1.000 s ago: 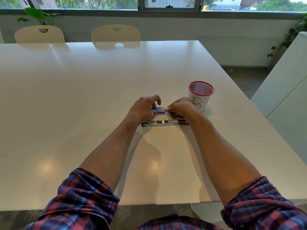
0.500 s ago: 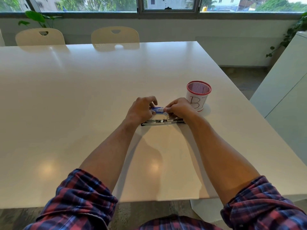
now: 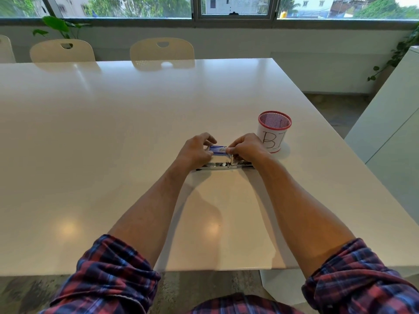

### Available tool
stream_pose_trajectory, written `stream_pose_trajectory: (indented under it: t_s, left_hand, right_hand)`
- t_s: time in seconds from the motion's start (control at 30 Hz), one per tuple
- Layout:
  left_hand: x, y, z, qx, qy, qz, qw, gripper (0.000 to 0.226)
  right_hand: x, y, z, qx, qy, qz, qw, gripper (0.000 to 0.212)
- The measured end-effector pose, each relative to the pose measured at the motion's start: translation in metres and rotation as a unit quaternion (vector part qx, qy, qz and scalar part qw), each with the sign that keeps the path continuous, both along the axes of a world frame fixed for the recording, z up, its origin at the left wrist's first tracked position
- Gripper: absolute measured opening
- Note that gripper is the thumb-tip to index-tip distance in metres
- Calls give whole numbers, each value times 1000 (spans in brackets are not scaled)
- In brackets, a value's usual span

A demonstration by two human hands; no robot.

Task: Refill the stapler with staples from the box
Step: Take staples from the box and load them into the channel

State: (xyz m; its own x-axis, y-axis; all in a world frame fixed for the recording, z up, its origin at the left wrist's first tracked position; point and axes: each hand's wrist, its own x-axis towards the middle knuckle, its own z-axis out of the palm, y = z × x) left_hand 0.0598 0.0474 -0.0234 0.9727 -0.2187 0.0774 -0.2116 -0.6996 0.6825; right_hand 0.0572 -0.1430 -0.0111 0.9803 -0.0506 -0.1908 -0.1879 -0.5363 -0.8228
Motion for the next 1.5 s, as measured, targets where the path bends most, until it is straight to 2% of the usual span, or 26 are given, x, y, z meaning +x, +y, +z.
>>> stream_pose_trajectory:
  t_s: [0.2,0.43,0.63,0.73,0.93,1.1,1.37,1.5]
  left_hand:
    - [-1,4,1,18,-24,22,999,21]
    - [-25,-8,5,19,-141,-28,989,21]
    - [-40,-13,-2,29,-103,-117,987,34]
    - [-41,-15,-7,36,-96,-116,988,36]
    - [-45,-20,-13,30,-120,-114,986,19]
    - [-48,-22,-14,53,-150,-122,980,14]
    - [-48,-20,-15,32,-145,-79,986,18]
    - [-49,-21,-19,10,-150,-77,986,22]
  right_hand:
    - [-4,-3,0,10,-16,2,1000,11]
    - [-16,-16,-5,6,-97,25,995,4]
    - [-26,-26,0,40,-142,25,989,10]
    - [-32,-29,2,41,-150,30,987,14]
    - [-40,-34,-7,33,-162,41,985,16]
    - [-46,-36,-10,35,-166,29,985,17]
    - [-48,-39,-17,96,-179,13,979,20]
    - [-50,-39,-19,96,-208,4,973,19]
